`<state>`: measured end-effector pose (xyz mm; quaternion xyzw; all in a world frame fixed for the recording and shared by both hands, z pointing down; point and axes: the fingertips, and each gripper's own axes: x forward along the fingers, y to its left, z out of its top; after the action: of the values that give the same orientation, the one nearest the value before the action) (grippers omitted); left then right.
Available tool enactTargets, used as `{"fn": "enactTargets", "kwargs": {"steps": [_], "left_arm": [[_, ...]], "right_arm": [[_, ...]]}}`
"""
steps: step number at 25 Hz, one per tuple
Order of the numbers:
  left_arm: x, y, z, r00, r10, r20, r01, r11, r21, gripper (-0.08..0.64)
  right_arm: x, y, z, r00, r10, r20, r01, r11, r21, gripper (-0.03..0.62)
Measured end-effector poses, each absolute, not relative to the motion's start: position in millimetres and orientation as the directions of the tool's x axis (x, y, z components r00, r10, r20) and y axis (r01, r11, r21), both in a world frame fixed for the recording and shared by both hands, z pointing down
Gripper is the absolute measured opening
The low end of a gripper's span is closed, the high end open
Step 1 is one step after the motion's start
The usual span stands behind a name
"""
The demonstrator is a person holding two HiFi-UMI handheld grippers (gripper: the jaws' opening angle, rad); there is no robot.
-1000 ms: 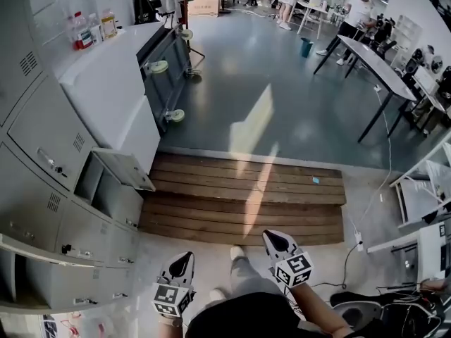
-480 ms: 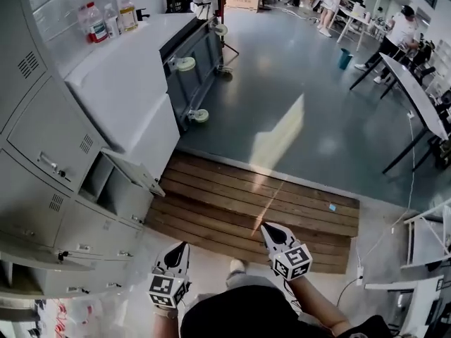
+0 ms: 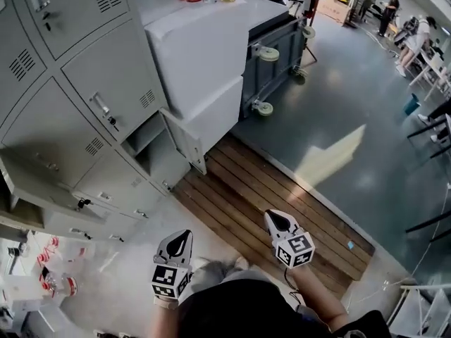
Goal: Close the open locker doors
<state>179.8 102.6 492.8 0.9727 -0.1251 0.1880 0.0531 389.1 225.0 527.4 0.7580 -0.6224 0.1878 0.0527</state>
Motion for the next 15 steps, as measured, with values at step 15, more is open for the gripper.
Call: {"fn": "enactTargets", "kwargs": {"steps": [15], "left_arm": [[47,-2,510,0.813,-0.448,0.371,-0.490,-0.872,0.020,0.017]], "right_arm": [[338,40,557,0.003,-0.921,0.390,-0.995,-0.040,-0.089,0.032]]}}
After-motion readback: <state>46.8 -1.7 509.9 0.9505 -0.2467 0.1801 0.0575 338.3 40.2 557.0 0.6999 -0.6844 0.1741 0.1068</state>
